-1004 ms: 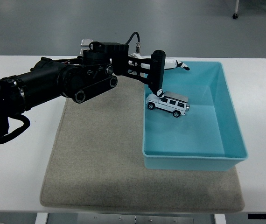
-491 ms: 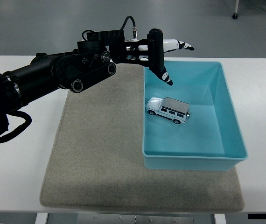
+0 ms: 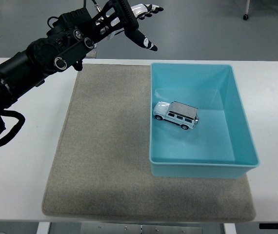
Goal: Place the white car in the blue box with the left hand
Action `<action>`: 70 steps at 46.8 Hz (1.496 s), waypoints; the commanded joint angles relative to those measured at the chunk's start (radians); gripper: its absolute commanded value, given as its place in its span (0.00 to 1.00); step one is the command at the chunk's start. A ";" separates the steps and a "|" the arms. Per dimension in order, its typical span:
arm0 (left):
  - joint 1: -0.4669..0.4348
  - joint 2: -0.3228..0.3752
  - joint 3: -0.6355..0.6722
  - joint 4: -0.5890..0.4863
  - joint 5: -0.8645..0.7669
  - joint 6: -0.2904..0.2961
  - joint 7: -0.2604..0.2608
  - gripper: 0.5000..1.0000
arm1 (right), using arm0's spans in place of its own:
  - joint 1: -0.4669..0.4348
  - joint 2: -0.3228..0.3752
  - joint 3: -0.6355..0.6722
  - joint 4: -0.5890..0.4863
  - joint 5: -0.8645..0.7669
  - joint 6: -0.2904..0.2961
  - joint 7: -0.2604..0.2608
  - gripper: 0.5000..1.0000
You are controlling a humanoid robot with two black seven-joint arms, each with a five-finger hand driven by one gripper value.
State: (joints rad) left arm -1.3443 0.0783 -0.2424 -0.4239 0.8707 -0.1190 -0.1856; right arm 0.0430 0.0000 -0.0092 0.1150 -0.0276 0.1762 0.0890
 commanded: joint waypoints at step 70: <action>0.186 -0.034 -0.275 0.211 -1.127 -0.137 -0.040 1.00 | 0.000 0.000 0.000 0.000 0.000 0.000 0.000 0.87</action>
State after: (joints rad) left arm -1.1657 0.0424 -0.5076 -0.2136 -0.2571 -0.2454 -0.2182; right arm 0.0429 0.0000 -0.0092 0.1150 -0.0276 0.1759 0.0890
